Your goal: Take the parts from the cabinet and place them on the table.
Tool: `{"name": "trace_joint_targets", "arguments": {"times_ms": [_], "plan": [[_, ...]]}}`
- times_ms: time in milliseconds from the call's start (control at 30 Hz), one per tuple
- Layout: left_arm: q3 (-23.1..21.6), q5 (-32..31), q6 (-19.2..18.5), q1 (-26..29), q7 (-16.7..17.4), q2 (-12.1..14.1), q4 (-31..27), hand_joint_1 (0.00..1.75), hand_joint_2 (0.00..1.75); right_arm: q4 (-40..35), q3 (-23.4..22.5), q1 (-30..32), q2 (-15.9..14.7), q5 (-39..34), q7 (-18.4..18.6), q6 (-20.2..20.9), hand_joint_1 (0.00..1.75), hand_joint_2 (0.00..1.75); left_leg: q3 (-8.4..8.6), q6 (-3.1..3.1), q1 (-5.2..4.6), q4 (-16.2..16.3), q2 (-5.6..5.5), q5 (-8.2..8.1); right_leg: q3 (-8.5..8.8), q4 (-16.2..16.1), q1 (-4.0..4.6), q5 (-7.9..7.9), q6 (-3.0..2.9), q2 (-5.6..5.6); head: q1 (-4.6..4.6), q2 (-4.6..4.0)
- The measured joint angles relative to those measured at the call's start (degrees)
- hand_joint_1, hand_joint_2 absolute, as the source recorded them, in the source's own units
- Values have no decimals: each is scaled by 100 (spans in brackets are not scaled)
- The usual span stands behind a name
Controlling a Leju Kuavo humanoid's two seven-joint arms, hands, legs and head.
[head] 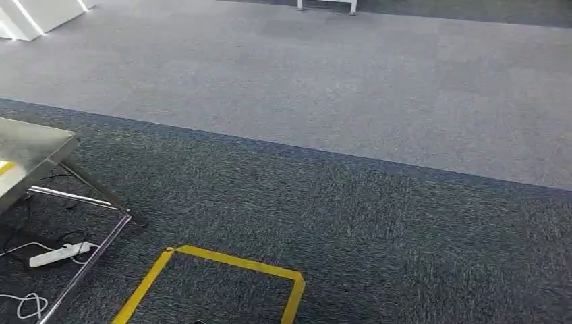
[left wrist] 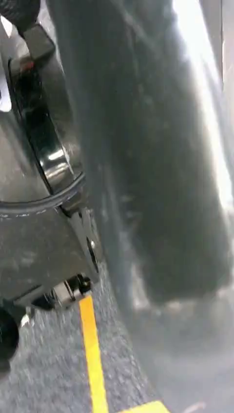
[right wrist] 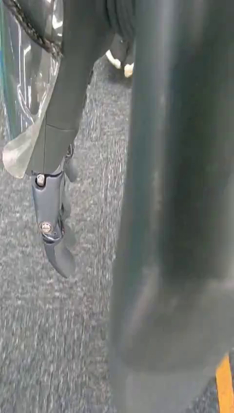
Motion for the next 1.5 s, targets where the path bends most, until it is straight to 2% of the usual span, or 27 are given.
{"name": "trace_joint_targets", "arguments": {"times_ms": [67, 133, 167, 233, 267, 300, 367, 400, 433, 567, 633, 667, 733, 767, 833, 867, 933, 1033, 1100, 1167, 1233, 1300, 1333, 1400, 1433, 1467, 1500], "plan": [[0, 4, 0, -4, 0, -15, -2, 0, 0, 0, -2, 45, -2, 0, 0, -2, 0, 0, 7, 12, 35, -131, 126, 106, -87, -31, 11, 56, 93, 109, 7, 0], [0, -2, 0, -12, -2, -20, 0, 0, 0, 0, -2, 47, -4, 0, 2, -4, 0, 0, -3, 52, 35, -193, 275, 181, -275, 365, 28, -275, 92, -387, 42, 0], [0, -2, 0, 1, 0, -26, 0, 0, 0, 0, -2, 22, -4, 0, 0, -2, 0, 0, -33, 56, 23, -190, 375, 192, -480, 815, 23, -533, 121, -532, 55, 0], [0, 0, 0, 32, 2, -26, 0, 0, 0, 0, -2, 6, -4, 0, 0, -2, 0, 0, -70, 57, 1, -182, 581, 203, -840, 1673, -3, -896, 177, -638, 48, 0], [0, 0, 0, 32, 2, -22, 0, 0, 0, 0, -2, 18, -4, 2, 0, -2, 0, 0, -84, 47, 1, -181, 669, 210, -844, 1764, -15, -882, 197, -662, 46, 0], [0, -2, 0, 28, 2, -24, 0, 0, 0, 0, -2, 29, -4, 2, 2, -2, 0, 0, -94, 43, 2, -181, 741, 212, -706, 1587, -28, -755, 214, -684, 48, 0], [-2, -2, -4, 15, 2, -35, 0, 0, 0, 0, -4, 42, -4, 0, 2, -2, 0, 0, -93, 26, 7, -165, 870, 206, -114, 639, -51, -368, 229, -824, 48, 0], [0, -2, -4, 10, 2, -37, 0, 0, 0, 0, -4, 25, -4, 0, 0, -2, 0, 0, -73, -6, -5, -128, 934, 193, 262, 65, -50, -235, 226, -1092, 50, 0], [0, -2, -4, 12, 2, -31, 0, 0, 0, 0, -4, -3, -4, 0, 2, -2, 0, 0, -110, -64, -46, -85, 985, 158, 326, -82, -17, -288, 146, -1193, 60, 0], [-2, -2, -4, -11, 2, -39, -2, 0, 0, 0, -7, 30, -4, 0, 0, -2, 0, 0, -77, -181, -12, -85, 1154, 186, 210, -78, 10, -212, -38, -958, 26, 0], [-2, -4, -4, -14, 2, -42, 0, 0, 0, 0, -9, 21, -4, -4, 0, -4, 0, 0, -202, -267, 19, 243, 646, -150, 244, -98, -18, -145, -148, -856, -8, 0], [-2, -4, -4, -4, 2, -39, -2, 0, 0, 0, -9, 5, -4, 0, 0, -4, 0, 0, -364, -264, 23, 659, 525, -402, 214, -98, -11, -126, -177, -793, -7, 0], [-2, -2, -4, 18, 2, -31, 0, 0, 0, 0, -9, -4, -4, 0, 0, -2, 0, 0, -743, -252, 21, 1586, 444, -789, 164, -95, 16, -92, -207, -637, -9, 0], [-2, -2, -4, 24, 4, -26, 0, 0, 0, 0, -9, 5, -4, 0, 0, -2, 0, 0, -810, -243, 22, 1754, 438, -793, 151, -94, 25, -77, -206, -554, -9, 0], [-2, -2, -4, 21, 2, -24, 0, 0, 0, 0, -13, 22, -4, -2, 0, -4, 0, 0, -605, -202, 22, 1342, 422, -437, 146, -88, 37, -58, -190, -403, -6, 0], [-2, -2, -4, 19, 4, -22, 0, 0, 0, 0, -13, 22, -4, 0, 0, -2, 0, 0, -364, -171, 21, 832, 365, -145, 146, -80, 38, -50, -177, -319, -11, 0], [-2, -2, -4, 19, 4, -15, 0, 0, 0, 0, -15, 15, -4, 0, 0, -2, 0, 0, -53, -105, 19, 105, -54, 112, 119, -60, 44, -30, -141, -207, -9, 0], [-22, -59, -79, 5, 33, -26, 0, 0, 0, 0, -24, 10, -4, -18, -28, -63, 0, 0, -44, -75, -3, -27, 49, 56, -13, -43, 18, 35, -22, -29, -6, 0], [-59, -87, -79, -5, 48, -79, 0, 0, 0, 0, -39, 45, -13, -28, -44, -74, 0, 0, -26, 4, 44, -139, 193, 141, -98, -29, -1, 51, 45, 51, -4, 0], [-83, -101, -79, -29, 48, -120, 0, 0, 0, 0, -42, 42, -20, -33, -52, -81, 0, 0, -30, 54, 22, -160, 331, 165, -321, 394, 31, -284, 71, -448, 37, 0], [-96, -107, -79, -8, 50, -127, 0, 0, 0, 0, -44, 14, -22, -35, -55, -83, 0, 0, -42, 59, 1, -157, 527, 164, -784, 1380, 11, -759, 129, -617, 31, 0], [-101, -107, -79, -4, 59, -129, 0, 0, 0, 0, -44, 31, -28, -33, -57, -83, 0, 0, -57, 57, 1, -154, 687, 157, -924, 1720, -11, -799, 169, -666, 35, 0], [-103, -107, -79, -10, 59, -133, 0, 0, 0, 0, -44, 43, -33, -33, -57, -83, 0, 0, -54, 45, 4, -154, 750, 147, -798, 1518, -23, -652, 182, -693, 33, 0], [-114, -107, -79, -16, 61, -144, 0, 0, 0, 0, -48, 53, -48, -35, -59, -83, 0, 0, -22, 0, 15, -147, 871, 117, -224, 552, -44, -230, 191, -849, 42, 0], [-122, -107, -77, -16, 63, -142, 0, 0, 0, 0, -48, 40, -48, -35, -61, -81, 0, 0, 16, -41, -7, -135, 913, 90, 59, 127, -39, -136, 191, -1180, 52, 0], [-125, -105, -72, -13, 63, -144, 0, 0, 0, 0, -48, 8, -48, -35, -61, -76, 0, 0, 1, -87, -46, -84, 963, 36, 172, -13, -2, -183, 121, -1264, 95, 0], [-131, -94, -70, -15, 66, -138, 0, 0, 0, 0, -48, 1, -48, -35, -70, -70, 0, 0, 18, -117, -51, -94, 1022, 39, 138, 2, 0, -175, 27, -1154, 35, 0]]}}
